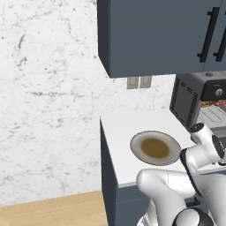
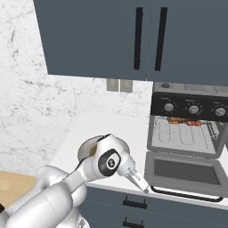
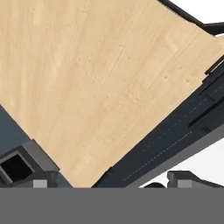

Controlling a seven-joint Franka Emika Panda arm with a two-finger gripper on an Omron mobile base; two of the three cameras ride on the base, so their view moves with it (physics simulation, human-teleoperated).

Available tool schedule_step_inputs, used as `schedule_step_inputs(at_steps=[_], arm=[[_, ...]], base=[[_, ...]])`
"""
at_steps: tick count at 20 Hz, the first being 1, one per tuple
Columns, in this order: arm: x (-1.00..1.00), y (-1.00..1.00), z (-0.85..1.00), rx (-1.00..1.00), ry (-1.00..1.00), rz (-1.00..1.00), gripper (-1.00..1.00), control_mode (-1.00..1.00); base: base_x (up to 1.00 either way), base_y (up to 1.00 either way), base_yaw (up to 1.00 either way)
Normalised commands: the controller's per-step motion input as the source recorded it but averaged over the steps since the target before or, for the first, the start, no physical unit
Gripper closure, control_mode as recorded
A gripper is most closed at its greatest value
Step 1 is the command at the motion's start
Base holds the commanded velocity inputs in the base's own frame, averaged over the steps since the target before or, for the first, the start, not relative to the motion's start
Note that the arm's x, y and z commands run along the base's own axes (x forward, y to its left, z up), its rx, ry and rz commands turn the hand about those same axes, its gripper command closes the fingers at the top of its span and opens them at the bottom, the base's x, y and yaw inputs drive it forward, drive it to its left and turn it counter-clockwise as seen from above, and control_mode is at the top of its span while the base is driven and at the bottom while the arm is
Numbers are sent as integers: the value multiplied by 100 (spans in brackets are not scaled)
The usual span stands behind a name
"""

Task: Pick up the kebab skewer and baguette bread, and place them inside the toaster oven. Close the toaster oven door and start by setting the timer.

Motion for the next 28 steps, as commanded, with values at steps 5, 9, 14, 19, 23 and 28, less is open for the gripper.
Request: schedule_step_inputs(at_steps=[5,9,14,19,23,28], arm=[[4,-2,-22,4,-6,0,-100,-100],[6,0,-16,2,-7,0,-100,-100],[13,-12,-31,0,-9,6,-100,-100],[20,-27,-19,-1,-13,14,-100,-100],[20,-27,-16,0,-14,18,-100,-100],[20,-28,-19,0,-21,21,-100,-100]], base=[[0,0,0],[0,0,0],[0,0,0],[0,0,0],[0,0,0],[0,0,0]])
